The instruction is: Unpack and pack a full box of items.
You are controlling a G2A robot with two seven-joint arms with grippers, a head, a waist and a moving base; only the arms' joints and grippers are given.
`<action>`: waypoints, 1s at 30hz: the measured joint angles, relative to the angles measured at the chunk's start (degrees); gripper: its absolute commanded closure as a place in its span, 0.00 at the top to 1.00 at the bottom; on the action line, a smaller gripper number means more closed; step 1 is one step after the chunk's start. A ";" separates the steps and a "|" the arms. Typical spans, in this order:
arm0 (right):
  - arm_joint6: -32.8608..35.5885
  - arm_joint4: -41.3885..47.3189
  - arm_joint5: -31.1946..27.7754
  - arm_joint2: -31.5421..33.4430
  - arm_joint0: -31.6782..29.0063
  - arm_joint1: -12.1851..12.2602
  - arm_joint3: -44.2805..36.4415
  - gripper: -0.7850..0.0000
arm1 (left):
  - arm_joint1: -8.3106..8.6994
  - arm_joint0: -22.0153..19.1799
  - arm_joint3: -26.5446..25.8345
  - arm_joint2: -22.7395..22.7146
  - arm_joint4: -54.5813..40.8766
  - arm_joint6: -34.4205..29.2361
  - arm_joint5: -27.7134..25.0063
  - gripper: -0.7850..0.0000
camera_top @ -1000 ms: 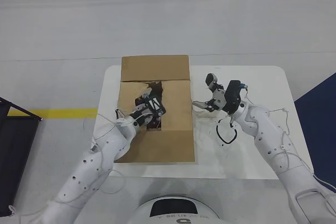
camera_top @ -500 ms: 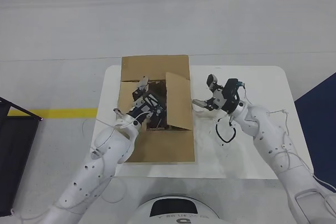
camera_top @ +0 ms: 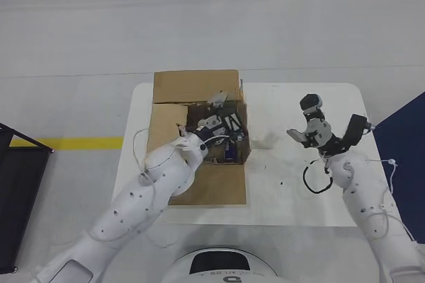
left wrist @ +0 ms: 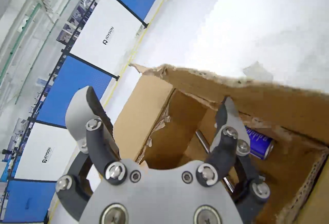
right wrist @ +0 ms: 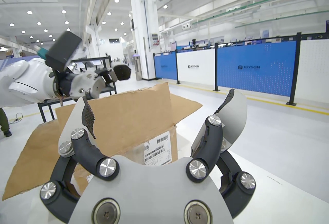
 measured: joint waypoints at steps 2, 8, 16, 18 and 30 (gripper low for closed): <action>-2.37 -1.29 -0.03 1.07 -1.11 0.19 -0.42 1.00 | -1.18 -2.66 2.89 2.78 -1.20 -1.07 -0.06 1.00; -1.57 -2.82 -0.38 0.82 -0.72 0.16 -0.60 1.00 | -3.66 -7.04 9.81 7.17 -2.72 -1.77 1.49 1.00; 1.92 -4.52 -3.68 -1.68 2.73 -0.24 0.15 1.00 | -2.60 -3.73 8.15 -1.32 -4.21 1.09 6.85 1.00; 3.98 -4.22 -3.76 -2.90 4.34 -0.56 0.99 1.00 | -1.40 -0.18 5.78 -6.08 -3.79 2.63 7.53 1.00; 29.51 2.41 -2.07 -10.15 12.72 -2.55 9.58 1.00 | 3.45 22.42 -5.00 -35.59 -11.09 14.09 4.95 1.00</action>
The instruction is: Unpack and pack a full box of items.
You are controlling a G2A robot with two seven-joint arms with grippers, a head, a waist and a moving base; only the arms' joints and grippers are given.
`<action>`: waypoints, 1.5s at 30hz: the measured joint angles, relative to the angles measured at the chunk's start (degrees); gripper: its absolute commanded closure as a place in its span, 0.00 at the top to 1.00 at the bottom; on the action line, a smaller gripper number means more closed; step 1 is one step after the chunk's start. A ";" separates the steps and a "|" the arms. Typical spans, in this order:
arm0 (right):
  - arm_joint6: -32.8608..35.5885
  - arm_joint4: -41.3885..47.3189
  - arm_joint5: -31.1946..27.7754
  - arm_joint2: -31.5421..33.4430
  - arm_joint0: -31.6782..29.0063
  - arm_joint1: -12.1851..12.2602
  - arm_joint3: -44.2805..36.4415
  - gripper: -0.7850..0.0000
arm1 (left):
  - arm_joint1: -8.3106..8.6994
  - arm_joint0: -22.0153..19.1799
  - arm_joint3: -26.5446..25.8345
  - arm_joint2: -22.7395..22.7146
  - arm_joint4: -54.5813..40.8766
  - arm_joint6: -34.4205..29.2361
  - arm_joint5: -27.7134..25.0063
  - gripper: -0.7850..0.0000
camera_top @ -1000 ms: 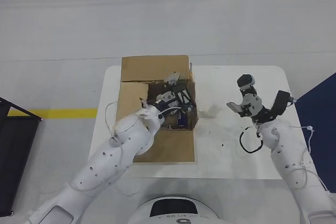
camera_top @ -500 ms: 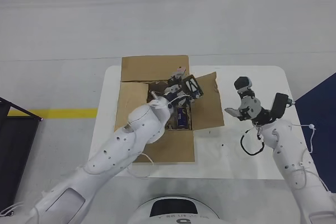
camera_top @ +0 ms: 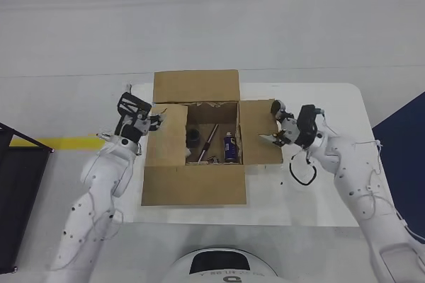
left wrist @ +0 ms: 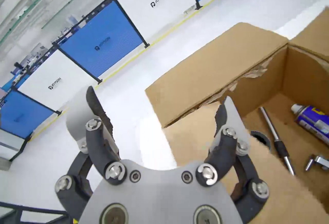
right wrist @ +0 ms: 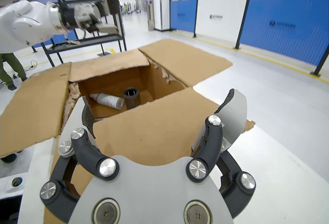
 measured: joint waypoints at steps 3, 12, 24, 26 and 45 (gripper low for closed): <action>9.03 5.65 1.79 -1.10 1.61 -0.51 1.94 1.00 | 0.34 3.60 -1.14 -4.26 -2.73 2.35 -0.45 1.00; 6.57 6.01 2.37 0.97 -1.39 -0.24 -6.35 1.00 | 0.80 8.61 -1.01 -11.40 -9.27 5.28 -3.04 1.00; -9.69 0.88 0.93 5.76 -6.42 0.60 -10.37 1.00 | 0.95 11.44 3.27 -15.16 -16.18 7.16 -6.08 1.00; -9.79 0.86 0.93 5.75 -6.42 0.60 -10.38 1.00 | 0.96 11.43 3.25 -15.15 -16.13 7.15 -6.09 1.00; 25.42 -4.51 16.23 -17.08 10.19 -5.64 -14.07 1.00 | 0.96 11.43 3.25 -15.15 -16.14 7.15 -6.09 1.00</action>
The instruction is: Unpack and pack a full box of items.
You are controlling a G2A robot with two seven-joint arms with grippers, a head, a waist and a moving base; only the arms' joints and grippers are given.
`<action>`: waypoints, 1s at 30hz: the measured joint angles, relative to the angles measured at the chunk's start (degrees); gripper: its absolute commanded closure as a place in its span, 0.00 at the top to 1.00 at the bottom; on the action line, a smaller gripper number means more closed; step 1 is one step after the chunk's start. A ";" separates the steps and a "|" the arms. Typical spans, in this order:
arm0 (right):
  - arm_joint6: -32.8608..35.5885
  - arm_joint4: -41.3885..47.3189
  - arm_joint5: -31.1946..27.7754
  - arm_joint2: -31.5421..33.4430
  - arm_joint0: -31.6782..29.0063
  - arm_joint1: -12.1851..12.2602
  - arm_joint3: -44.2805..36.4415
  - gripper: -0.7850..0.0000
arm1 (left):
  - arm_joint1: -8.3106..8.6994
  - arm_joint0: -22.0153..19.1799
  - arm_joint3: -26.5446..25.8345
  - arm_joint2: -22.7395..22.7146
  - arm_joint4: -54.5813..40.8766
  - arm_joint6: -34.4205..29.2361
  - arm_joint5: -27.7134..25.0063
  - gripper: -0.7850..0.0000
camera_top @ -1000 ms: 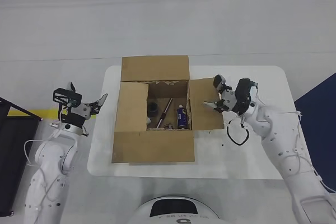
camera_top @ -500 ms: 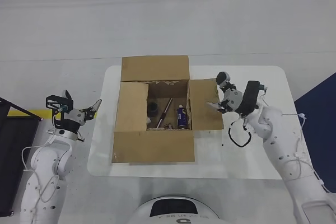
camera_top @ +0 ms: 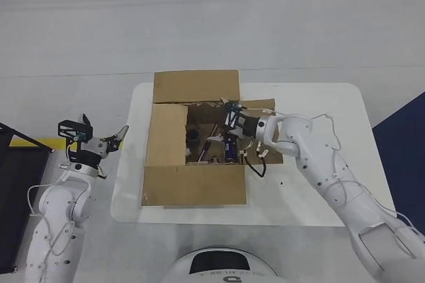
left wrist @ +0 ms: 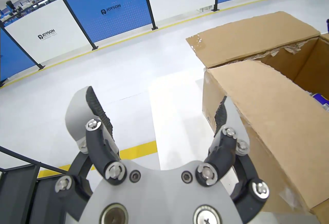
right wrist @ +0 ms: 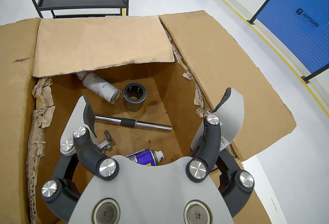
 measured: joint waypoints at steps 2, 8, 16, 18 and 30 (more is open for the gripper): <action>-0.08 0.02 -0.05 0.05 -0.03 0.01 -0.02 1.00 | 0.00 0.00 0.00 0.00 0.00 0.00 0.00 1.00; 5.88 -5.93 0.57 -3.56 0.48 -0.60 -2.38 1.00 | 0.00 0.00 0.00 0.00 0.00 0.00 0.00 1.00; 13.09 -11.38 5.84 -11.01 4.38 -3.74 -0.72 1.00 | 0.00 0.00 0.00 0.00 0.00 0.00 0.00 1.00; 13.20 -12.57 6.78 -12.58 5.18 -4.54 0.04 1.00 | 0.00 0.00 0.00 0.00 0.00 0.00 0.00 1.00; -0.68 -13.91 14.40 -15.13 6.57 -7.90 5.25 1.00 | 0.00 0.00 0.00 0.00 0.00 0.00 0.00 1.00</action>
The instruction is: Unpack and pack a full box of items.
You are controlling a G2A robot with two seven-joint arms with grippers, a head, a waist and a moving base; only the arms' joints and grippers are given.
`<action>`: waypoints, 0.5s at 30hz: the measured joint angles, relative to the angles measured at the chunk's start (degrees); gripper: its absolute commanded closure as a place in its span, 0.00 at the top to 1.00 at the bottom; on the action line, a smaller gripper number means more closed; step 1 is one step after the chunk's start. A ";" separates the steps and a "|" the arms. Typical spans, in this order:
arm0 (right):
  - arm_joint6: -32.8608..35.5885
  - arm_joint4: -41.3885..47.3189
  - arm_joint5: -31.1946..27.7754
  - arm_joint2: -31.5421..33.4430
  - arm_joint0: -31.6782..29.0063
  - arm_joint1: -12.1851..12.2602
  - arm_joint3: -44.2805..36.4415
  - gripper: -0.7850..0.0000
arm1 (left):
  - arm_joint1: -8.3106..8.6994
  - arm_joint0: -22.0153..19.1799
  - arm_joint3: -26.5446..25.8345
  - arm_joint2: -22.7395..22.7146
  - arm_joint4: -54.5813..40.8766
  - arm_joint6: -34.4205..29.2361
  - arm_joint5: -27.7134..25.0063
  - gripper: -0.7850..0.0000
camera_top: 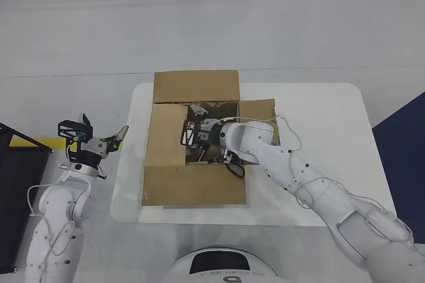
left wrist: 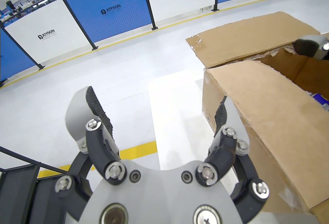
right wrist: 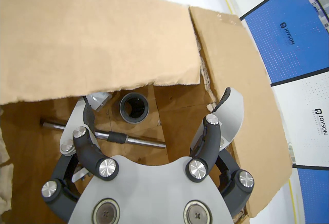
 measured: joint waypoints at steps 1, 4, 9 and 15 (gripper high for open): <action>-2.31 0.53 0.03 0.44 -0.16 -0.02 0.48 1.00 | 0.00 0.00 0.00 0.00 0.00 0.00 0.00 1.00; -10.27 1.22 -0.31 1.86 -0.81 0.09 1.71 1.00 | 0.00 0.00 0.00 0.00 0.00 0.00 0.00 1.00; -21.79 -0.19 0.35 3.40 -2.38 0.37 3.74 1.00 | 0.00 0.00 0.00 0.00 0.00 0.00 0.00 1.00; -25.35 1.80 -1.23 3.44 -1.97 -0.55 5.13 1.00 | -0.06 0.12 -0.24 -0.59 -1.03 0.75 1.09 1.00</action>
